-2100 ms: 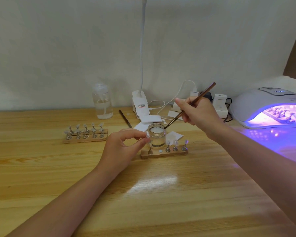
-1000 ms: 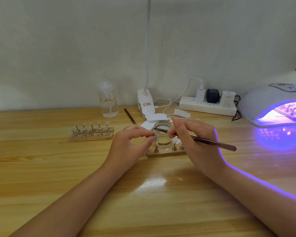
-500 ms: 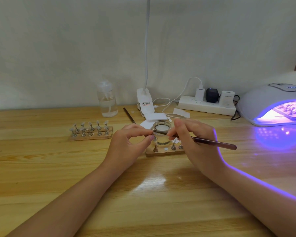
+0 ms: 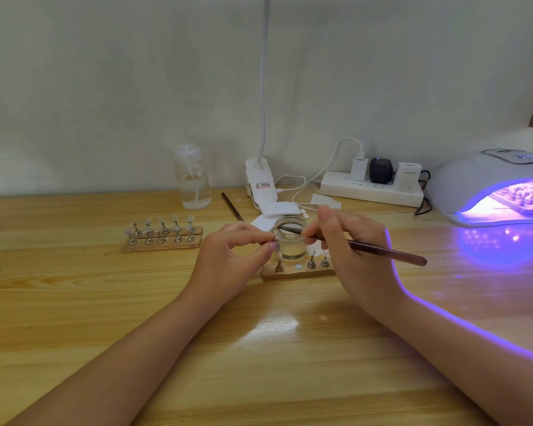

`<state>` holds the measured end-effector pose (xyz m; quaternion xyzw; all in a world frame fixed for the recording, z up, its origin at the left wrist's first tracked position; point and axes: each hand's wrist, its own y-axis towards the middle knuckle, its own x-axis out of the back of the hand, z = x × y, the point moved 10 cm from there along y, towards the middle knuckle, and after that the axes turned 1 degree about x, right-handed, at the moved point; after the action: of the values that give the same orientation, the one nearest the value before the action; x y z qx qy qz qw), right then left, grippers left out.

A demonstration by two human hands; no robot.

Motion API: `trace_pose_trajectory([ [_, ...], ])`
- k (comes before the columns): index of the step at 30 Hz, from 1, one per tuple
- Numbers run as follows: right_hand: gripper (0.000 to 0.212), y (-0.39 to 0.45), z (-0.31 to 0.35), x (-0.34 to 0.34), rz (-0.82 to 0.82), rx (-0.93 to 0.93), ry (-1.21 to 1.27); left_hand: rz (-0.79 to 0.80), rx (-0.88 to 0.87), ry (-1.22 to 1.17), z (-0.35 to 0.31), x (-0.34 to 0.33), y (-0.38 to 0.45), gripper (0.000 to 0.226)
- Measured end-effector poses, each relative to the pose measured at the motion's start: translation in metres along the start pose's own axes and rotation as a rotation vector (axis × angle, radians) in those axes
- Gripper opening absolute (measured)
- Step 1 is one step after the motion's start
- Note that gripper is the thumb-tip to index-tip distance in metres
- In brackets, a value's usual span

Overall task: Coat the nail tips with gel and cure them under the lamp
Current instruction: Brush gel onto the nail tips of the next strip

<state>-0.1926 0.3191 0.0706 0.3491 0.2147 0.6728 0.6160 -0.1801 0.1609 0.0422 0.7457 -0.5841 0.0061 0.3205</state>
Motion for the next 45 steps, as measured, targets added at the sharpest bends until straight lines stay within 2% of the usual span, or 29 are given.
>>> trace_pose_trajectory([
  [10,0.037,-0.001,-0.001,-0.003,0.017,-0.043,0.032,-0.013,0.01,-0.007,0.001,0.0,-0.001,0.018],
  [13,0.042,-0.003,-0.005,0.0,-0.015,-0.093,0.109,-0.025,0.009,-0.01,0.0,0.002,-0.001,0.026],
  [16,0.044,-0.003,-0.009,0.005,-0.068,-0.14,0.154,-0.024,0.013,-0.007,-0.001,0.002,-0.001,0.023],
  [27,0.036,-0.002,-0.007,-0.004,-0.001,-0.113,0.104,-0.004,0.022,-0.023,-0.001,0.0,-0.002,0.02],
  [36,0.046,-0.003,-0.014,0.003,-0.042,-0.173,0.175,-0.01,0.019,-0.027,0.0,0.001,-0.002,0.022],
  [45,0.039,-0.003,-0.012,0.011,-0.109,-0.145,0.149,0.009,-0.061,-0.045,-0.008,0.0,-0.001,0.019],
])
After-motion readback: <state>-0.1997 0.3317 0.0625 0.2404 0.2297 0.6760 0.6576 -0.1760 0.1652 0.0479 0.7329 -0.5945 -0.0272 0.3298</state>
